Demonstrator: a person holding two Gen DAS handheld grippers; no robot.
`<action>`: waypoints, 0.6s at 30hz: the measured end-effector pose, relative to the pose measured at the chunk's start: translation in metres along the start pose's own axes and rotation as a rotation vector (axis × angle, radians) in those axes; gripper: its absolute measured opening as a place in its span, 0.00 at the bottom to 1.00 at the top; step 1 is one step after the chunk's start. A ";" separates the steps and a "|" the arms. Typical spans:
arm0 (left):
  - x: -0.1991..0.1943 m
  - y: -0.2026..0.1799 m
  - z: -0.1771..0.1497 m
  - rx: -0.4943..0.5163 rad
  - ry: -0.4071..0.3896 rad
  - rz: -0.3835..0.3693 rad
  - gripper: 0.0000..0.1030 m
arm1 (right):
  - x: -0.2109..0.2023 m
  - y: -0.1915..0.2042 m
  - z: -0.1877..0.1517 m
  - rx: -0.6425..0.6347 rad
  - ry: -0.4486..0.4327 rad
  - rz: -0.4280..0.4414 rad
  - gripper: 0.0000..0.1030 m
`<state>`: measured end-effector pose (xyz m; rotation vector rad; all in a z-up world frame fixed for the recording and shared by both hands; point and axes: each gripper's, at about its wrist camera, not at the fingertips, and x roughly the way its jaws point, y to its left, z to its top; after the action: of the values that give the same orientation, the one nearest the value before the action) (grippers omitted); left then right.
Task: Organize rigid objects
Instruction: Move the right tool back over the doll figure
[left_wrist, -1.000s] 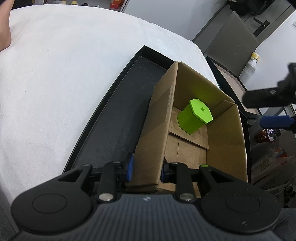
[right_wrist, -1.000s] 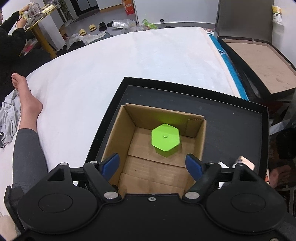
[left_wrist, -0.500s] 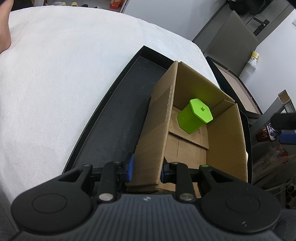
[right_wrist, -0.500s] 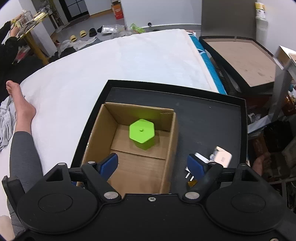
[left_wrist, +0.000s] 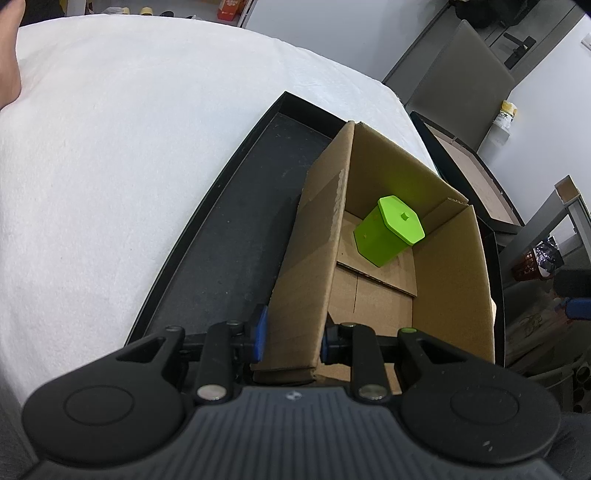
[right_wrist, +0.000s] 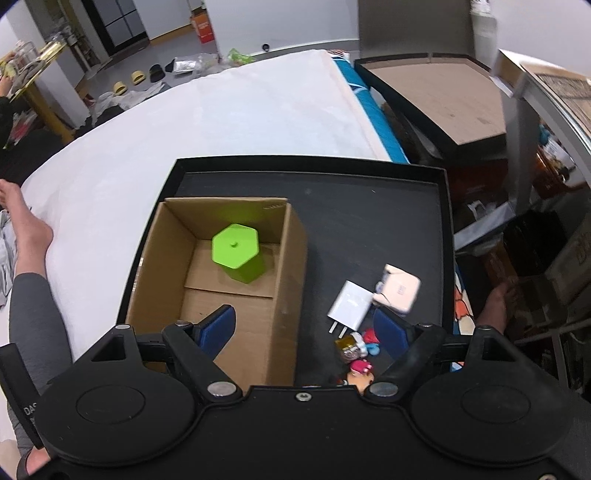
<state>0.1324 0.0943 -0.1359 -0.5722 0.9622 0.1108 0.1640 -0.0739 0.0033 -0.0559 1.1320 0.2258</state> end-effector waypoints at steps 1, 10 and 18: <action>0.000 0.000 0.000 -0.002 0.001 -0.001 0.24 | 0.001 -0.002 -0.001 0.004 0.001 -0.004 0.79; -0.001 0.000 0.000 0.003 0.002 -0.003 0.24 | 0.015 -0.022 -0.018 0.058 0.031 -0.031 0.79; 0.001 0.001 -0.001 -0.004 0.003 -0.013 0.24 | 0.043 -0.040 -0.035 0.121 0.079 -0.060 0.79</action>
<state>0.1321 0.0943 -0.1371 -0.5824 0.9613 0.1006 0.1589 -0.1115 -0.0531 0.0081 1.2184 0.1019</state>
